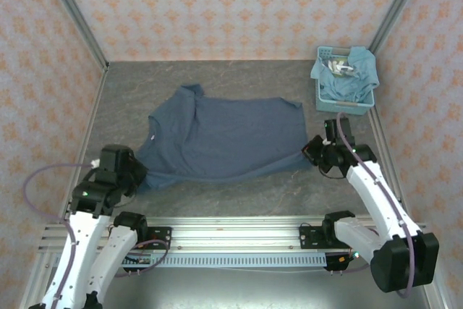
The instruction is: Fold and stack the t-shirts
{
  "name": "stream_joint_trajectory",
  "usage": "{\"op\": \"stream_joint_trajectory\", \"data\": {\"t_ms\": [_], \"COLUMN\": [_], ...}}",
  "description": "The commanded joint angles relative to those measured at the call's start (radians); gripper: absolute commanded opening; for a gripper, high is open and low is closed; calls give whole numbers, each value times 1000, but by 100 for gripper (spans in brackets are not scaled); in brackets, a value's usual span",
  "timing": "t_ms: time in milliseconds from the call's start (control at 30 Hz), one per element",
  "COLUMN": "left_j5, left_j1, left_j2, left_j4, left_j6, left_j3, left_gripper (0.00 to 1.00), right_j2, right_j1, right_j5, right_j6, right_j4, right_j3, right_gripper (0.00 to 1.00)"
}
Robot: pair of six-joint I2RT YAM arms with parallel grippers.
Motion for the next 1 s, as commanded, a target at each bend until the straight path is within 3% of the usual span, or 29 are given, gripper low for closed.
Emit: {"op": "stream_joint_trajectory", "data": {"t_ms": [0,200,567,800,967], "left_j5": [-110,-186,-306,-293,-308], "left_j1": [-6,-5,-6,-6,-5], "left_j2": [59,140,185,366,703], "left_j4": [27,33,178,332,440], "left_j6": [29,147,328,351,417], "left_j3": [216,584,1049,1075,1126], "left_gripper": [0,0,0,0,0], "right_j2": [-52,-94,-219,-57,215], "right_j1": [5,3,4,4,-5], "right_j5": [12,1,11,72,161], "right_j6": [-99,-189,-143,-105,-127], "right_j4": [15,-16,129,244,283], "right_j3": [188,502,706,742,804], "right_gripper": [0,0,0,0,0]}}
